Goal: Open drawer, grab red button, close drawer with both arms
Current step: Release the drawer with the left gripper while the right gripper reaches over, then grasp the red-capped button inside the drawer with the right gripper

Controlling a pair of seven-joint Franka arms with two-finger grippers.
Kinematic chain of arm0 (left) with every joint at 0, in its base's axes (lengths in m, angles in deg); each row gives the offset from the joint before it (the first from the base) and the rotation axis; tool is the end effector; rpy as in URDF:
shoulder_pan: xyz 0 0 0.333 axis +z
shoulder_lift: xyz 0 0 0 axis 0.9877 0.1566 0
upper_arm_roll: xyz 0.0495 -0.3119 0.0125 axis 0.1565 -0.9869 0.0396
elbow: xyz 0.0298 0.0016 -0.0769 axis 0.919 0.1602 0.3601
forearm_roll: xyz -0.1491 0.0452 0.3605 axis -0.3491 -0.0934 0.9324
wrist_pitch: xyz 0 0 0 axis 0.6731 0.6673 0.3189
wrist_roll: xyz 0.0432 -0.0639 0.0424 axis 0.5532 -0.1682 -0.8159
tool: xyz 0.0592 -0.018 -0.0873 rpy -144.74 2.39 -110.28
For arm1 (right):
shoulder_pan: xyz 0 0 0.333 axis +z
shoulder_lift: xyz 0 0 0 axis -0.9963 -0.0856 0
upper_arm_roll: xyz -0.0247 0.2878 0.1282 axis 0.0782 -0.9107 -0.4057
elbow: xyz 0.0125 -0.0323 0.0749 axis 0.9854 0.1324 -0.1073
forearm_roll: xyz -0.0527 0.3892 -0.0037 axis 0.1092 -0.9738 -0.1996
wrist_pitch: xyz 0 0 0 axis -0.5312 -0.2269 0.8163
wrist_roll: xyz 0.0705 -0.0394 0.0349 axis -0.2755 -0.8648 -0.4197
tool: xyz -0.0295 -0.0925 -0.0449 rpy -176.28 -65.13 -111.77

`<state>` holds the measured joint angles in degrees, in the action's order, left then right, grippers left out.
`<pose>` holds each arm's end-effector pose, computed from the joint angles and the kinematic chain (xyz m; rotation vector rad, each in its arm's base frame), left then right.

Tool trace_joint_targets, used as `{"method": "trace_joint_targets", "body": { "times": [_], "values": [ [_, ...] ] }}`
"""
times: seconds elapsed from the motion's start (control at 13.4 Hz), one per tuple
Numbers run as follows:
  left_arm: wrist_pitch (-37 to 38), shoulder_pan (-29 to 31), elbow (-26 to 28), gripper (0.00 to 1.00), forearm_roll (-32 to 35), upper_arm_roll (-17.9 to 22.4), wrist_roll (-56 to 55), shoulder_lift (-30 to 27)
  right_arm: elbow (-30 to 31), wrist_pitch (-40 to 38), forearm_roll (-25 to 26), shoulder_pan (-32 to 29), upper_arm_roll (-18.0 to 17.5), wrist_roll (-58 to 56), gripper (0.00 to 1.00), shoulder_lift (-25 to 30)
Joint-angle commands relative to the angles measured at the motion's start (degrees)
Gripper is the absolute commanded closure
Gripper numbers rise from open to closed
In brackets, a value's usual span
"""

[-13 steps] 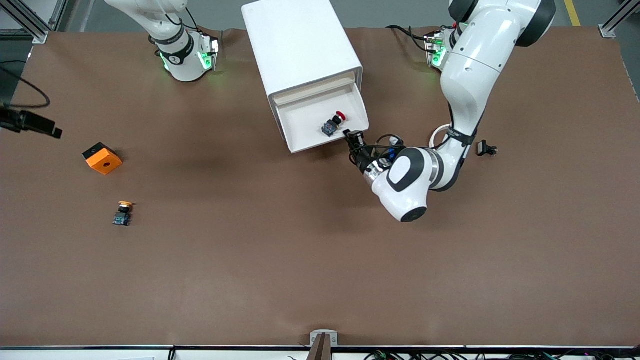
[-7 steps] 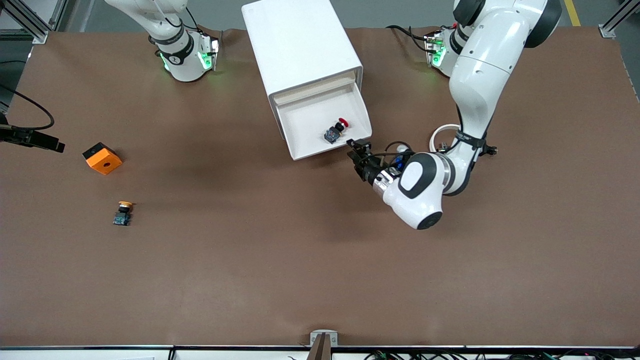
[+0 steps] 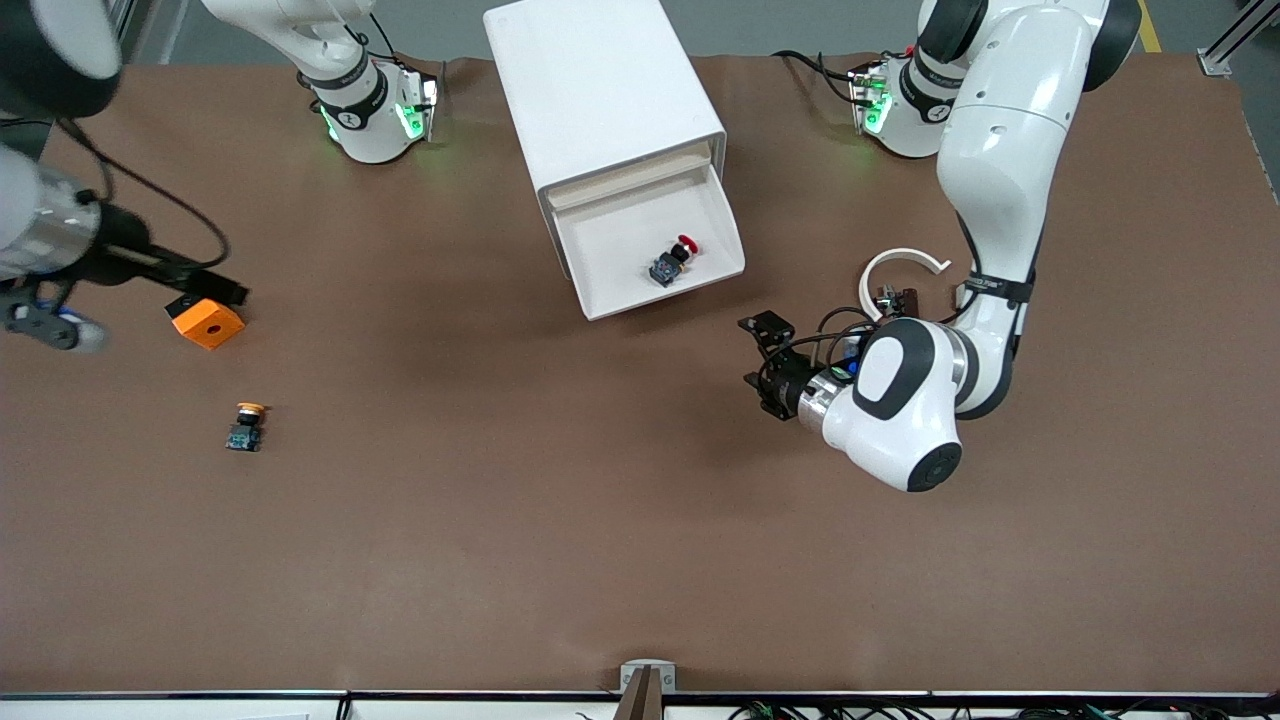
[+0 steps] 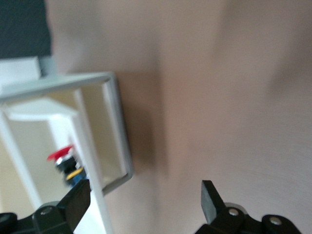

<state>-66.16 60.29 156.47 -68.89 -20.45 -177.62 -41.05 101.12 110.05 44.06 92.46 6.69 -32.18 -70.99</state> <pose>0.6300 -0.3022 0.2677 -1.6328 -2.1211 1.0799 0.5597 0.0853 0.5795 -3.0080 0.6958 0.3074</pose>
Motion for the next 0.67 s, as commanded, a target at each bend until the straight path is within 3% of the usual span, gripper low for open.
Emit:
{"method": "trace_joint_targets", "body": {
  "times": [0.0,0.6],
  "values": [
    [-2.3,0.0,-2.1,0.0,5.6,0.6,11.2,-1.3,-0.3,2.1,-1.2,9.9,0.6,13.6,0.0,0.5],
    [-2.3,0.6,-1.4,0.0,21.4,4.8,44.8,-10.4,-0.3,15.1,-0.7,33.0,0.7,43.3,0.0,-6.0]
  ]
}}
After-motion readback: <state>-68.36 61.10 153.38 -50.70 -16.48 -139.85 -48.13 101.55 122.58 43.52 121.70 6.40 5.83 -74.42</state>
